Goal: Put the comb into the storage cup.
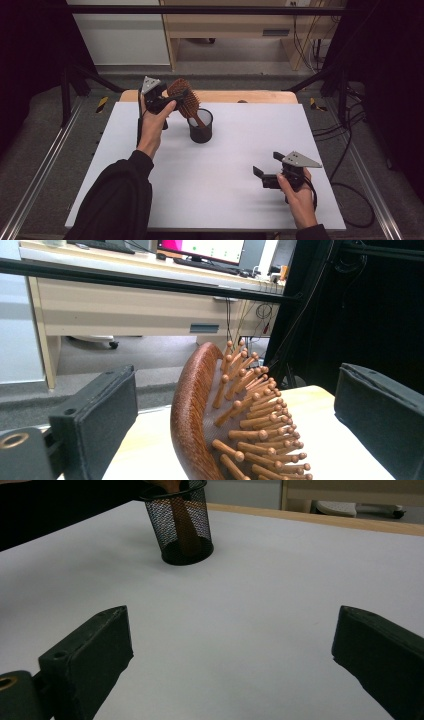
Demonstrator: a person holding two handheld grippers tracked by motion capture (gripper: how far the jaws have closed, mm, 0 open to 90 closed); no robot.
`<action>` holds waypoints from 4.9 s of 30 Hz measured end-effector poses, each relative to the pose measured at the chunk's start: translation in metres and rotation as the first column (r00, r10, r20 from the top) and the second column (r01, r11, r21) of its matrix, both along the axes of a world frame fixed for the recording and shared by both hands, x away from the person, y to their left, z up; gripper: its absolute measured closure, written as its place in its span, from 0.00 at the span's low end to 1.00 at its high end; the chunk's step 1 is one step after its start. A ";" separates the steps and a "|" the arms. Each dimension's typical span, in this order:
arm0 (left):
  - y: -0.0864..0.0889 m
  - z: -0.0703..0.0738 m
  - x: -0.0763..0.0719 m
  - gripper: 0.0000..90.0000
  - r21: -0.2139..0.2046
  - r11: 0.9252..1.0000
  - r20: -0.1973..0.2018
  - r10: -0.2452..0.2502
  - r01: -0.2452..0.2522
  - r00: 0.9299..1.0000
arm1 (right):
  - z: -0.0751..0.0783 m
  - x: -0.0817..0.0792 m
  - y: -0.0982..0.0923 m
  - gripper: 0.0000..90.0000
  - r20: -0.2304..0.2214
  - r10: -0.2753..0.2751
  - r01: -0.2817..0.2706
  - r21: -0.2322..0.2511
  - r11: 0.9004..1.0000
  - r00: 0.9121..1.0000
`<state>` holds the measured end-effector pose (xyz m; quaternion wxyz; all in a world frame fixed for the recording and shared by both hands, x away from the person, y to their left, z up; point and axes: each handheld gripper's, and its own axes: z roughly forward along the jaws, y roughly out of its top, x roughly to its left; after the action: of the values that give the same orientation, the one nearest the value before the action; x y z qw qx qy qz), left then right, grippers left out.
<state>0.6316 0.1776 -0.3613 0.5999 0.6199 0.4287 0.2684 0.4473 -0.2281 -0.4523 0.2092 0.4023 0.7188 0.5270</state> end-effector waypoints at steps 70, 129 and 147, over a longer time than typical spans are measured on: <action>0.005 0.029 -0.057 0.01 0.122 0.992 0.117 -0.003 -0.011 0.993 | 0.002 -0.006 -0.004 0.03 0.011 -0.003 0.003 0.006 1.000 1.000; 0.034 0.041 -0.117 0.01 0.048 0.998 0.190 -0.041 0.032 0.981 | 0.002 -0.006 0.002 0.06 0.048 -0.022 0.025 -0.055 0.998 0.999; 0.064 0.025 -0.142 0.01 0.071 0.997 0.207 -0.013 -0.001 0.978 | 0.002 -0.005 0.002 0.06 0.046 -0.026 0.027 -0.040 0.999 0.999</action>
<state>0.4900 0.2411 -0.3361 0.6198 0.6107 0.3523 0.3446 0.4425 -0.2262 -0.4504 0.2404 0.3955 0.7191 0.5184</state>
